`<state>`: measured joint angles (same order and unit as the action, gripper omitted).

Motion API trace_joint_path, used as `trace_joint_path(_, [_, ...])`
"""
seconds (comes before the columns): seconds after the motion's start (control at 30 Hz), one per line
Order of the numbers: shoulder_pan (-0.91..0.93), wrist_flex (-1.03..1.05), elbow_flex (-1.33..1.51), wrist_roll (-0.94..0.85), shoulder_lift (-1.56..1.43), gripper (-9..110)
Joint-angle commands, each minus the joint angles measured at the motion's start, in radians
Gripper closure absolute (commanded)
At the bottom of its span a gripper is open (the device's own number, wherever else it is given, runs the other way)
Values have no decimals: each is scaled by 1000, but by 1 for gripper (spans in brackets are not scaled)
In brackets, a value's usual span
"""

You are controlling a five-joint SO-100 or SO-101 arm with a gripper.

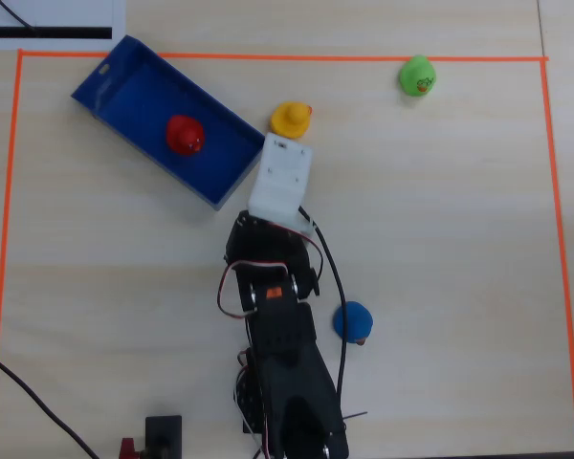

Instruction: Grasp red duck and put it into box.

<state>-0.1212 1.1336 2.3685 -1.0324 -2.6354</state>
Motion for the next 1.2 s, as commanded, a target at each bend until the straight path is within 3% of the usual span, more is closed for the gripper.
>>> trace_joint_path(0.0, [20,28,83,-28,-241,101])
trace_joint_path(0.23, [40,92,417,-109,-581,101])
trace_joint_path(0.6, [77,120,726,-150,-675,101])
trace_joint_path(1.17, [86,170,741,-170,-676,95])
